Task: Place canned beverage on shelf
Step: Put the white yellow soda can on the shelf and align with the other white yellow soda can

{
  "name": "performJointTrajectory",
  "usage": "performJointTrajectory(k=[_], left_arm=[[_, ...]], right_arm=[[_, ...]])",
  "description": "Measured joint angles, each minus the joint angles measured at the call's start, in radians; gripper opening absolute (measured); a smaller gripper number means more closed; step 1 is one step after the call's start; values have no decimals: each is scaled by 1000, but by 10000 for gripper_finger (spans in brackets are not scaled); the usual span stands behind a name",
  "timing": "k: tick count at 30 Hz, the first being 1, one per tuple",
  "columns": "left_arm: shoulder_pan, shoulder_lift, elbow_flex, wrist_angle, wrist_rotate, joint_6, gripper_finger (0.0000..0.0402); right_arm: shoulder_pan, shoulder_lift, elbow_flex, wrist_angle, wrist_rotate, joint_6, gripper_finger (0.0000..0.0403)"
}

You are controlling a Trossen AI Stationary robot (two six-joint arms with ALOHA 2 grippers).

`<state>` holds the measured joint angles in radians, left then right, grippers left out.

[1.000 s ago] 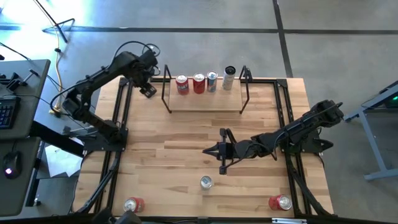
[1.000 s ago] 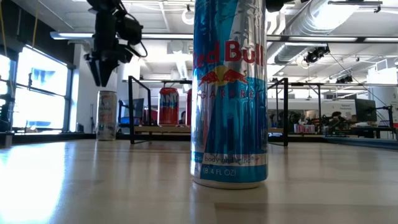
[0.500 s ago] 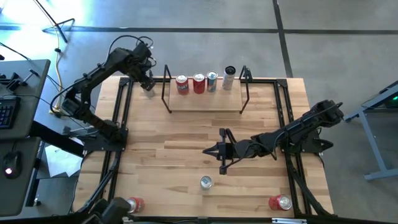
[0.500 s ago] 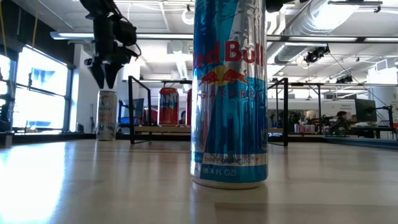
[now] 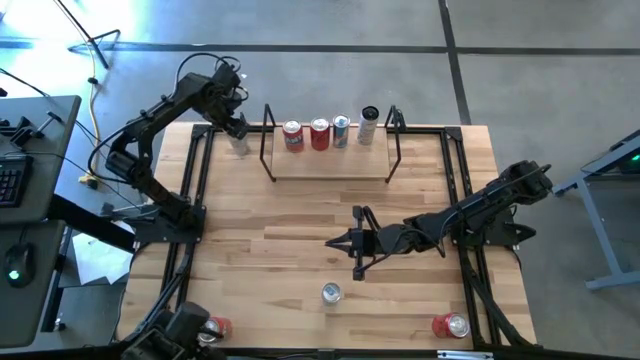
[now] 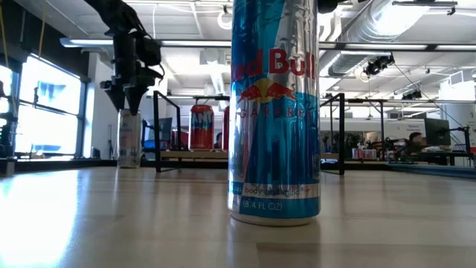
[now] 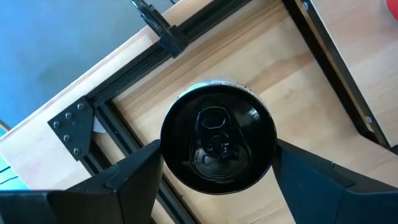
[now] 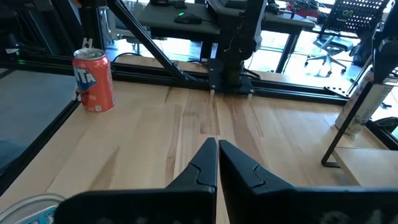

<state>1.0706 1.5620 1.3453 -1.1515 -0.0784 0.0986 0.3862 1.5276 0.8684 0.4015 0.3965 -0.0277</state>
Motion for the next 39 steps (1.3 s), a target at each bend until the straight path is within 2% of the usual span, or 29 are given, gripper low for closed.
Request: performJointTrajectory(k=[8, 15, 23, 27, 33, 39], left_arm=[[-1, -4, -12, 13, -1, 0, 272], [-10, -23, -36, 17, -6, 27, 233], [-45, -110, -17, -145, -49, 36, 228], [-106, -190, -17, -250, -58, 11, 228], [-246, -323, -16, -422, -4, -20, 228], [-409, -434, -24, -416, 105, -102, 227]], right_arm=[[0, 0, 0, 0, 0, 0, 0], [0, 0, 0, 0, 0, 0, 0], [0, 0, 0, 0, 0, 0, 0], [0, 0, 0, 0, 1, 0, 0], [0, 0, 0, 0, 1, 0, 0], [0, 0, 0, 0, 1, 0, 0]])
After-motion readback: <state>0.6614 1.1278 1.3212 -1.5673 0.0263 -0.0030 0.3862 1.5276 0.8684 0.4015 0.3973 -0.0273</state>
